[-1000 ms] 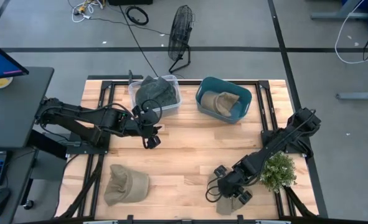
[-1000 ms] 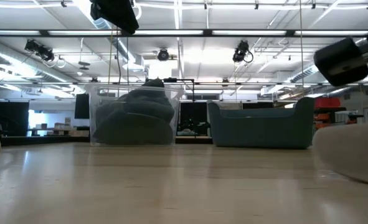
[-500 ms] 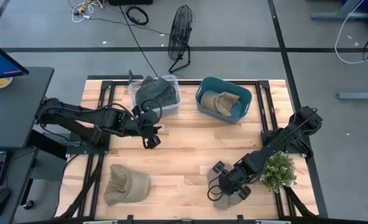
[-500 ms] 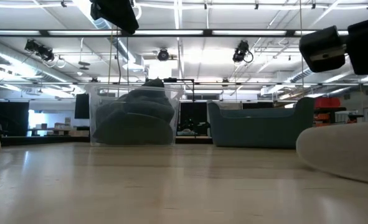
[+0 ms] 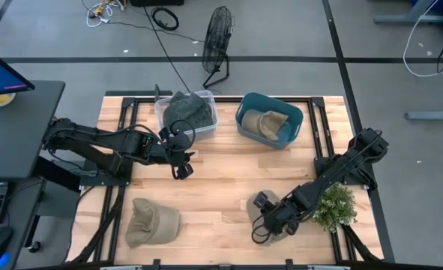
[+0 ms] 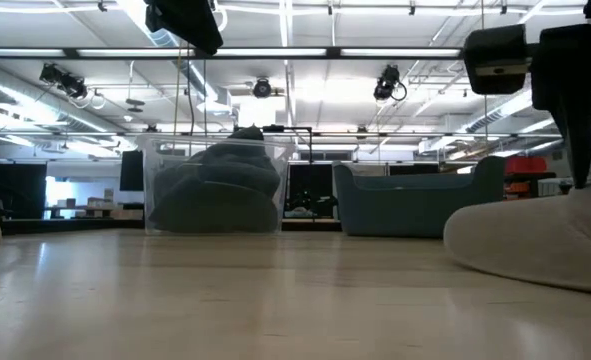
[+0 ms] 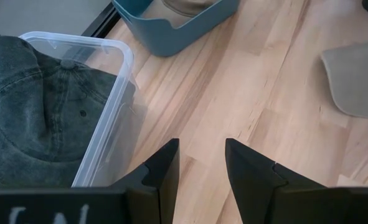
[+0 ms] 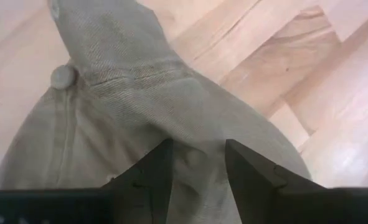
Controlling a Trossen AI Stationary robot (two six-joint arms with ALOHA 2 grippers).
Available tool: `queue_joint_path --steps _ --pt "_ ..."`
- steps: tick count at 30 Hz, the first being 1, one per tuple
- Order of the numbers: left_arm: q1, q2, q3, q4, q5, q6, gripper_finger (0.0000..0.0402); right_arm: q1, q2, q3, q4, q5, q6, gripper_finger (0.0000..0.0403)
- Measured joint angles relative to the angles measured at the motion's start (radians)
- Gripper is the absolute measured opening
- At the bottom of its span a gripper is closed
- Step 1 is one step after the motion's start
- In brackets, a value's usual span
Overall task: Pick & Place hat
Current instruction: Put the right brown cap into the blue bin
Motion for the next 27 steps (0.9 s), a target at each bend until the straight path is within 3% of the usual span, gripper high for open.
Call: queue_joint_path --steps 5,16,19,23,27 --pt "0.000 0.000 0.000 0.000 0.000 0.009 0.0135 -0.005 0.000 0.000 -0.002 0.082 -0.002 0.0157" --pt "0.000 0.000 0.000 0.000 0.000 0.008 0.0135 -0.080 0.006 0.000 -0.018 0.039 0.011 0.0242" --pt "0.000 0.000 0.000 0.000 0.000 0.008 0.0135 -0.105 0.019 0.000 -0.028 0.036 0.011 0.0249" --pt "0.000 0.000 0.000 0.000 0.000 0.007 0.0135 -0.131 0.043 0.001 -0.036 0.033 -0.015 0.0215" --pt "0.000 0.000 0.000 0.000 0.000 0.007 0.0135 -0.147 0.050 0.002 -0.029 0.039 -0.060 0.0132"
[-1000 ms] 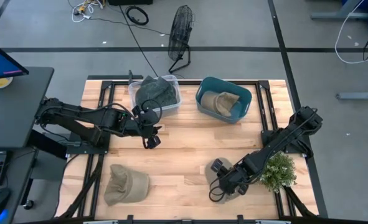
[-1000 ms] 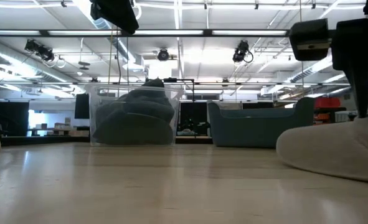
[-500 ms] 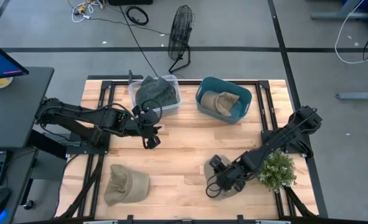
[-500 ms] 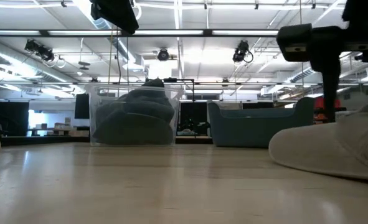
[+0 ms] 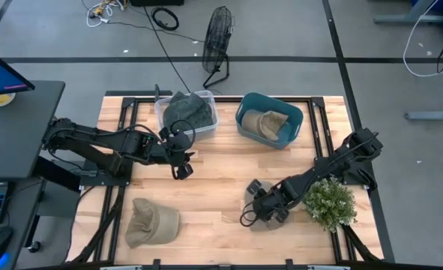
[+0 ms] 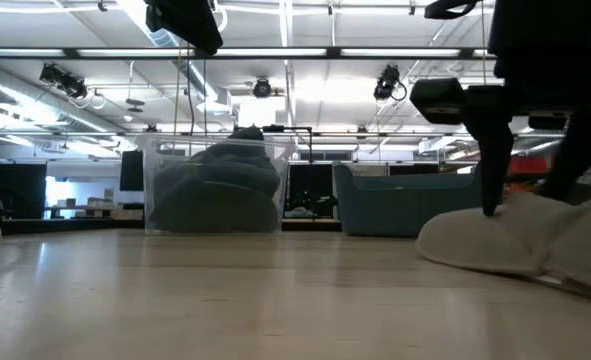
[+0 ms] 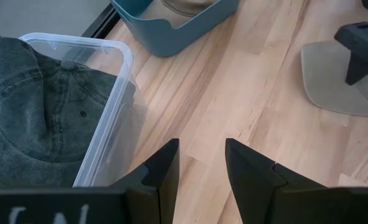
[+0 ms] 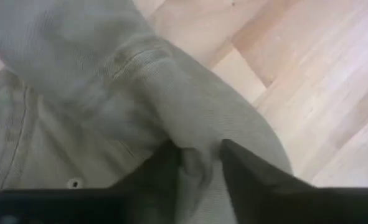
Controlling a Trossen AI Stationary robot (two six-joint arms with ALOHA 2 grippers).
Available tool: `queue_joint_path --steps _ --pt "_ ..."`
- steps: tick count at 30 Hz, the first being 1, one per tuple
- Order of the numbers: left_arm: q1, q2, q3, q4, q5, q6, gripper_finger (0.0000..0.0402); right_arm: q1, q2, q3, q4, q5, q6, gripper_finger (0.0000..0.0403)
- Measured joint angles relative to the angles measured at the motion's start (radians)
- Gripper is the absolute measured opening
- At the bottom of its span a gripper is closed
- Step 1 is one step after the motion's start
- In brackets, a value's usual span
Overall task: Pick & Place hat
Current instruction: Put the right brown cap into the blue bin
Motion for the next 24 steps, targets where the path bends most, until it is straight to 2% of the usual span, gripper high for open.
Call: queue_joint_path --steps 4,5,8,11,16,21,24 --pt "0.000 0.000 0.000 0.000 0.000 0.015 0.0135 -0.002 -0.009 0.000 0.016 0.013 -0.025 0.0029" --pt "0.000 0.000 0.000 0.000 0.000 0.025 0.0135 -0.002 -0.014 0.000 0.018 0.013 -0.031 0.0017" --pt "0.000 0.000 0.000 0.000 0.000 0.040 0.0135 -0.002 -0.036 0.003 0.020 0.042 -0.024 0.0023" --pt "0.000 0.000 0.000 0.000 0.000 0.042 0.0135 -0.002 -0.060 0.047 -0.028 0.129 -0.012 0.0026" --pt "0.000 0.000 0.000 0.001 0.000 0.042 0.0135 -0.017 -0.111 0.178 -0.185 0.372 -0.071 0.0008" --pt "0.000 0.000 0.000 0.000 0.000 0.042 0.0135 -0.087 -0.152 0.291 -0.381 0.698 -0.191 0.0011" --pt "0.000 0.000 0.000 0.001 0.000 0.042 0.0135 -0.158 -0.181 0.310 -0.449 0.794 -0.334 0.0010"
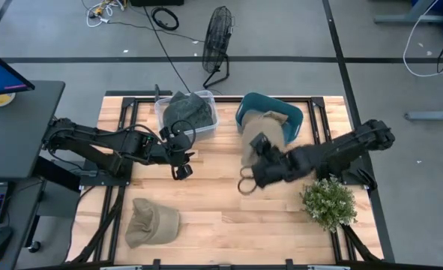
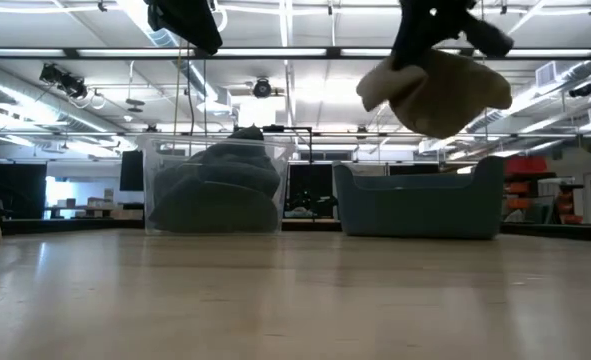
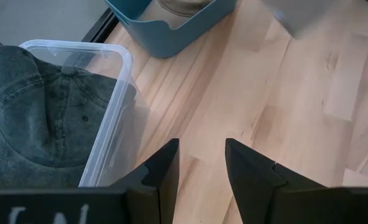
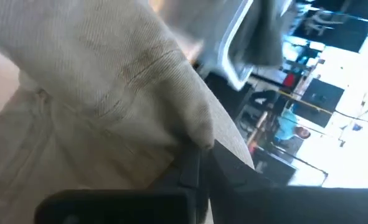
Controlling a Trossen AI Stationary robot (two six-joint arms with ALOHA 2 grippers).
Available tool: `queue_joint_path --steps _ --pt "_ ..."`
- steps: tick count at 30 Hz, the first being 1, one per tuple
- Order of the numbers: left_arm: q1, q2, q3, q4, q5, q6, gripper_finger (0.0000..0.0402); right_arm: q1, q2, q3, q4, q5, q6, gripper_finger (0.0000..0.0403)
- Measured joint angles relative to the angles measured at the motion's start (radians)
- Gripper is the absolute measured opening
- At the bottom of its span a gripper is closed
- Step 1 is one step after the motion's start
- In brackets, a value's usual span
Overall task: Pick & Place hat
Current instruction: Put the right brown cap into the blue bin
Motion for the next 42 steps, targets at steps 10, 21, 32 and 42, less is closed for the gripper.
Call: queue_joint_path --steps 10,21,32,42 --pt "0.000 0.000 0.000 0.000 0.000 0.000 0.0135 -0.340 -0.021 -0.055 -0.056 -0.010 -0.521 0.0009" --pt "0.000 0.000 0.000 0.000 0.000 0.002 0.0135 -0.581 -0.021 -0.202 0.273 -0.199 -0.931 0.0008" --pt "0.000 0.000 0.000 0.000 0.000 0.001 0.0135 -0.628 -0.017 -0.225 0.332 -0.568 -0.790 0.0023" --pt "0.000 0.000 0.000 0.000 0.000 -0.048 0.0135 -0.674 -0.017 -0.225 0.334 -0.535 -0.610 0.0109"
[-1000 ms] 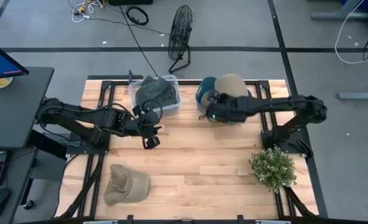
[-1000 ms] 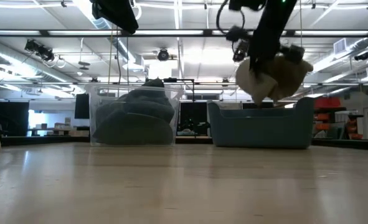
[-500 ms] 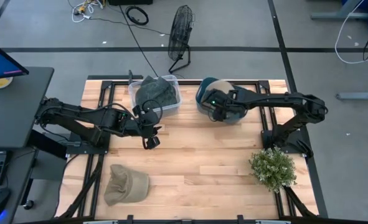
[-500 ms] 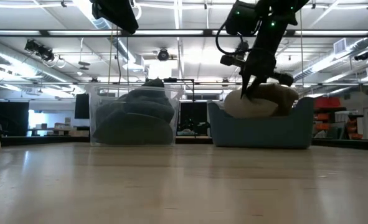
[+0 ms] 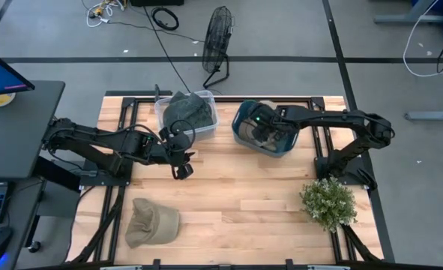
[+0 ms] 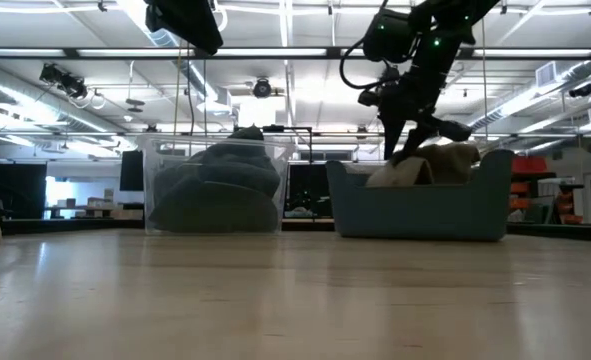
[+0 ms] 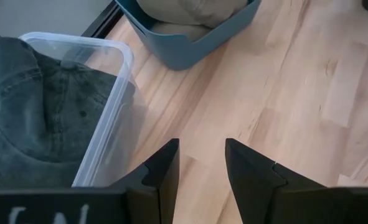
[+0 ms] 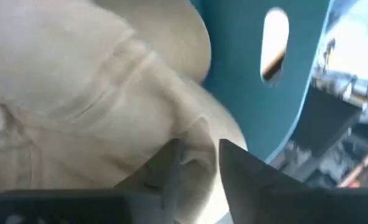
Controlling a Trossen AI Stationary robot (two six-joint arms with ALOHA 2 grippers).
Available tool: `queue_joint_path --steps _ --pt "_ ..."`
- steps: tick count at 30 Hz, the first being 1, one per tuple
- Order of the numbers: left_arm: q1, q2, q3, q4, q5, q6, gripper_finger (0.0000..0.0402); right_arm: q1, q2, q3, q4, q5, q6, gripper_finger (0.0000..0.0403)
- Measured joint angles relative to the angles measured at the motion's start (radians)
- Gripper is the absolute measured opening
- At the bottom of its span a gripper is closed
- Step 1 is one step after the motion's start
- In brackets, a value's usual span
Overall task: Pick & Place hat
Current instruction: Put the right brown cap into the blue bin, then put the brown cap into the blue bin
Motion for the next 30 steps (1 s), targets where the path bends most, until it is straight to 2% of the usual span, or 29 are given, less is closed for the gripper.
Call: queue_joint_path --steps 4,8,13,17,21,26,30 --pt "0.000 0.000 0.000 -0.001 0.010 -0.037 0.0135 -0.005 -0.003 0.000 0.000 0.093 0.080 0.0137" --pt "-0.014 0.000 0.000 -0.016 0.150 -0.087 0.0135 0.025 -0.026 0.000 -0.020 0.186 0.112 0.0144" --pt "-0.086 0.000 0.000 -0.094 0.304 -0.264 0.0135 0.087 -0.088 0.000 -0.059 0.157 0.211 0.0134" --pt "-0.189 0.000 0.000 -0.176 0.350 -0.469 0.0135 0.128 -0.149 0.000 -0.078 0.020 0.362 0.0124" --pt "-0.309 0.034 0.002 -0.231 0.352 -0.666 0.0135 0.160 -0.194 0.000 -0.067 -0.143 0.590 0.0119" --pt "-0.443 0.130 0.002 -0.248 0.344 -0.861 0.0135 0.204 -0.208 0.000 -0.017 -0.376 0.924 0.0119" --pt "-0.512 0.227 0.001 -0.272 0.345 -1.055 0.0135 0.250 -0.199 0.000 0.047 -0.509 1.051 0.0119"
